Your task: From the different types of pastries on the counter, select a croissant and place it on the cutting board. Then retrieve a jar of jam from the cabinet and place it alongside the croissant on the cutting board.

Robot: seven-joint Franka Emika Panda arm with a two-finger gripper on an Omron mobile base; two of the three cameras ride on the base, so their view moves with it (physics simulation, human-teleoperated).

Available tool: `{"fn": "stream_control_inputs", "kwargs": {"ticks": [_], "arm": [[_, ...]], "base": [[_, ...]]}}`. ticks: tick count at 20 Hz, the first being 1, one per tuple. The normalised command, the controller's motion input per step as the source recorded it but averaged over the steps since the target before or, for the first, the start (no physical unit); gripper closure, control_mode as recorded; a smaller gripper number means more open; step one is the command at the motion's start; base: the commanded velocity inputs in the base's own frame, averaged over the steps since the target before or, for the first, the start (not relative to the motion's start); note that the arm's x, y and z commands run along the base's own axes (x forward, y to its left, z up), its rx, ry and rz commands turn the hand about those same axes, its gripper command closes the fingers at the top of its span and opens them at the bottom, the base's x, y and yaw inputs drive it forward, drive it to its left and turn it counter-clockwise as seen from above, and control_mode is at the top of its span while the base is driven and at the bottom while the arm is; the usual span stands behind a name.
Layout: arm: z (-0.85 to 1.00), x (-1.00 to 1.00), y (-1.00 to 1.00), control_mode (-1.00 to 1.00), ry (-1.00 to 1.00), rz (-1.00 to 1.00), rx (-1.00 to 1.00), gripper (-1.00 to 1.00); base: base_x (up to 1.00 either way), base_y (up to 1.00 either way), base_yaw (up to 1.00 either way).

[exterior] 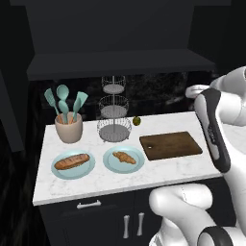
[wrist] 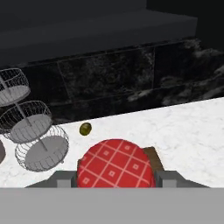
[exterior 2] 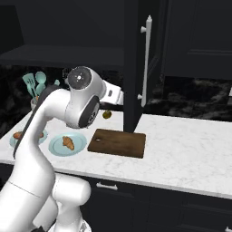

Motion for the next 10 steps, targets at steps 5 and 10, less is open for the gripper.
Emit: {"fn": "stream_control_inputs", "kwargs": {"ticks": [5, 10], "arm": [[-1.0, -1.0, 0.14, -1.0, 0.01, 0.0, -0.09, 1.0], [-0.62, -0.36, 0.14, -1.0, 0.07, 0.0, -0.08, 1.0]], "base": [[0.0, 0.0, 0.0], [0.0, 0.0, 0.0]]}}
